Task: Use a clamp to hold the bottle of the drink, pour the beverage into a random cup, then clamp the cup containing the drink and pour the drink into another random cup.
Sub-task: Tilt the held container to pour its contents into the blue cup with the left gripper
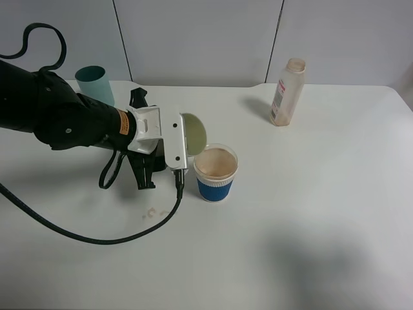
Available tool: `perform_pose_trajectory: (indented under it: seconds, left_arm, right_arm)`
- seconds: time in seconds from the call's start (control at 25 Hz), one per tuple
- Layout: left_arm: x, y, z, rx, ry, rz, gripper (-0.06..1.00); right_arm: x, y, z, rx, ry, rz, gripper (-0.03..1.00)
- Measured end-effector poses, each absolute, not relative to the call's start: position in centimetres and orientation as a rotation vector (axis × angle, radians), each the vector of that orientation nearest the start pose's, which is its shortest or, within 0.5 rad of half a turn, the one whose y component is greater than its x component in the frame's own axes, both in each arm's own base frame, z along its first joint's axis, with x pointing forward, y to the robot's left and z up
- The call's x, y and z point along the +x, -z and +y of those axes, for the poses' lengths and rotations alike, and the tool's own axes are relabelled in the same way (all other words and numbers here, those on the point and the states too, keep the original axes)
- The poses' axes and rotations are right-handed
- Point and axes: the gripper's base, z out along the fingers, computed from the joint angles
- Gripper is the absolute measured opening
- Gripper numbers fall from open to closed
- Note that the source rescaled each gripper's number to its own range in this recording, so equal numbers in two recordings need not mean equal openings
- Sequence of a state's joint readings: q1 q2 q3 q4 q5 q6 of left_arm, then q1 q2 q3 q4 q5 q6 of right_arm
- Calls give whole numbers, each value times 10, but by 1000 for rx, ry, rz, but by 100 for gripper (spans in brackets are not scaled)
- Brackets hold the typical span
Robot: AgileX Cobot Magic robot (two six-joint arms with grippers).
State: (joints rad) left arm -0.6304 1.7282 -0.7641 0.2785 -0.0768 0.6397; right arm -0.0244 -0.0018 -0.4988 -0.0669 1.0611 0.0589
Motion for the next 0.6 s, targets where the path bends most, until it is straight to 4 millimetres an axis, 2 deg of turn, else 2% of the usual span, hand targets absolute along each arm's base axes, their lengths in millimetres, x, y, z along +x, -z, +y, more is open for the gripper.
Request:
perform_pose_trajectory:
  seconds: [0.6]
  left_arm:
    - [270,-163,-194,1721,-175,1726,3]
  right_arm:
    - [-5,-277,-5,88,59,2041,100]
